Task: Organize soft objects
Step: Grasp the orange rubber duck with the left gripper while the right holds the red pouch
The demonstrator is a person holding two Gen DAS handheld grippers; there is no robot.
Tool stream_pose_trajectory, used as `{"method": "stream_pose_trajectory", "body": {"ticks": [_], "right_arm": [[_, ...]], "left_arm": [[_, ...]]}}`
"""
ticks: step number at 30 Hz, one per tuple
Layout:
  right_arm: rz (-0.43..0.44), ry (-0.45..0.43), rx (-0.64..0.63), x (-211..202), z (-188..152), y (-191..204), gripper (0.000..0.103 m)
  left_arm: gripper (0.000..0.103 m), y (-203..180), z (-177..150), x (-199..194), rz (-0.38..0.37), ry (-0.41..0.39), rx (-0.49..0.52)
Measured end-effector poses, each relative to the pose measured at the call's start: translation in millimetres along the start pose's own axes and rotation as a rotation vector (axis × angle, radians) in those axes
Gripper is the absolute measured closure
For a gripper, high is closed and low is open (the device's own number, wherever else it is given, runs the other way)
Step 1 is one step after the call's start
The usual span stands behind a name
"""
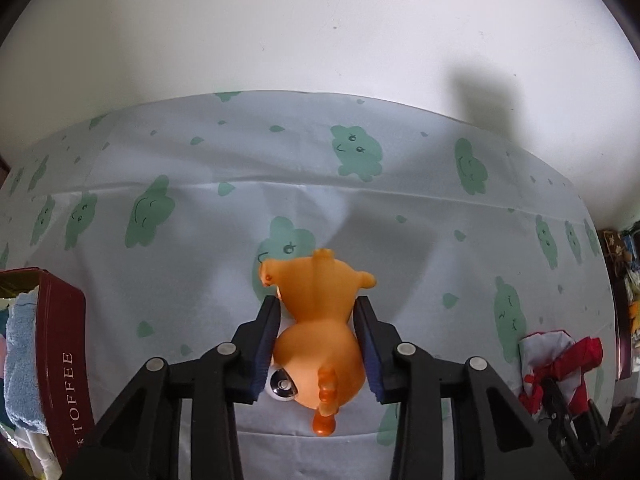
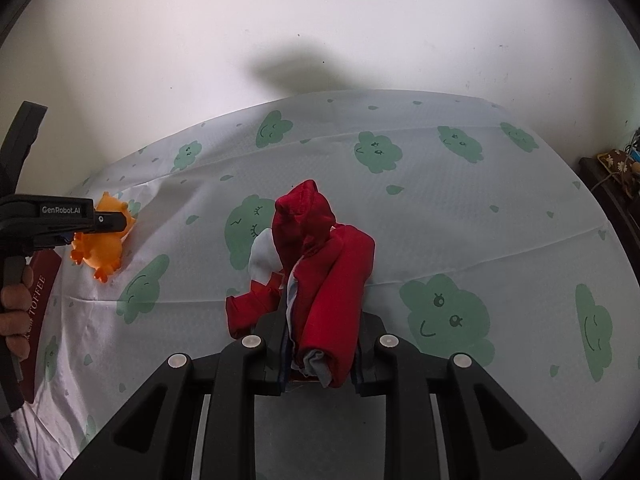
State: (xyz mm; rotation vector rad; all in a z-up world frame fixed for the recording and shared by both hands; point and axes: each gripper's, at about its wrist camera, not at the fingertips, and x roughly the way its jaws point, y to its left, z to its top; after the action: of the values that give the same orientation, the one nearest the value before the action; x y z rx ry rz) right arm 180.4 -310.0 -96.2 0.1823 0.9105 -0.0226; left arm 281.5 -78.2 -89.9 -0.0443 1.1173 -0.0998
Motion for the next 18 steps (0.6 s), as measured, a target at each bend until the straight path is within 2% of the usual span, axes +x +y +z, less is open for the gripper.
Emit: {"method": "stream_pose_trajectory", "body": {"ticks": [9, 18], "right_arm": [[0.012, 0.002, 0.009, 0, 0, -1, 0.082], [0.008, 0.003, 0.008, 0, 0, -1, 0.082]], "left_arm": [[0.066, -3, -9, -24, 0.022, -0.058, 0.024], [0.066, -5, -29, -55, 0.024, -0.077, 0.059]]}}
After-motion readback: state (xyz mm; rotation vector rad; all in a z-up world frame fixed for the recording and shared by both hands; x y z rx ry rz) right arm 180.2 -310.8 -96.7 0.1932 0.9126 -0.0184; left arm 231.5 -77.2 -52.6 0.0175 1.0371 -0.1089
